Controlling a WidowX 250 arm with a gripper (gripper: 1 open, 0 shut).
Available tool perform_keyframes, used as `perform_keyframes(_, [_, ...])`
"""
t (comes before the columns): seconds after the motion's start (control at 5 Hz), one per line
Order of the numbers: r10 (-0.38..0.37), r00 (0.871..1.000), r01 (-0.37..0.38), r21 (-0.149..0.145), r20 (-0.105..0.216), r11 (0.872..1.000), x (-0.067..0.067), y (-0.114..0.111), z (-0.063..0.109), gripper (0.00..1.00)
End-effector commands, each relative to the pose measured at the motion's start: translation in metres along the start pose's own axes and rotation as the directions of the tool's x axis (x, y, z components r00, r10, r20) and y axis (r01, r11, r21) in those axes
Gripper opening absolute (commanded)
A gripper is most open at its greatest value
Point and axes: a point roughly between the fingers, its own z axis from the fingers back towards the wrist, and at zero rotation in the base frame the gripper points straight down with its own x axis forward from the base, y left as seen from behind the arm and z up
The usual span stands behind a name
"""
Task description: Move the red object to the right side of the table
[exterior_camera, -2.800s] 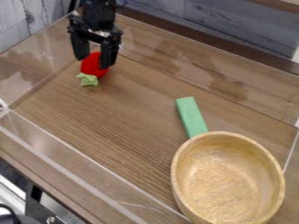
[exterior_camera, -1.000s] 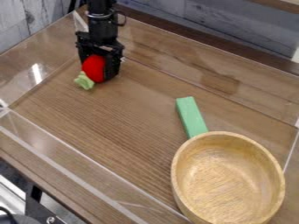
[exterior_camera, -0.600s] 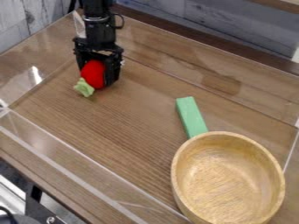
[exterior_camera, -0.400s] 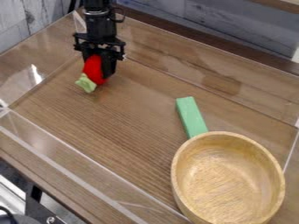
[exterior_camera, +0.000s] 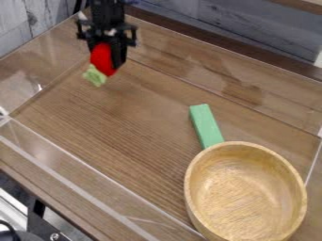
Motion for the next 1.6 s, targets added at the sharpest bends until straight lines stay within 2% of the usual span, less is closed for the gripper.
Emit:
perform_keyframes(0.0, [0.0,0.998,0.0,0.0,0.061,1.0,0.001,-0.028,0.02,0.0])
perform_keyframes(0.2, [-0.113,0.992,0.114,-0.006,0.053,0.993,-0.008,-0.074,0.021,0.0])
perform_keyframes(0.4, [-0.238,0.97,0.239,-0.012,0.049,0.971,-0.017,-0.118,0.028,0.0])
perform_keyframes(0.8, [-0.331,0.942,0.332,-0.025,0.051,0.943,-0.016,-0.187,0.013,0.0])
perform_keyframes(1.0, [-0.335,0.941,0.336,-0.022,0.056,0.942,-0.017,-0.191,0.022,0.0])
perform_keyframes(1.2, [-0.346,0.937,0.348,-0.022,0.048,0.937,-0.019,-0.197,0.023,0.0])
perform_keyframes(1.4, [-0.329,0.944,0.33,-0.023,0.042,0.944,-0.024,-0.214,0.02,0.0])
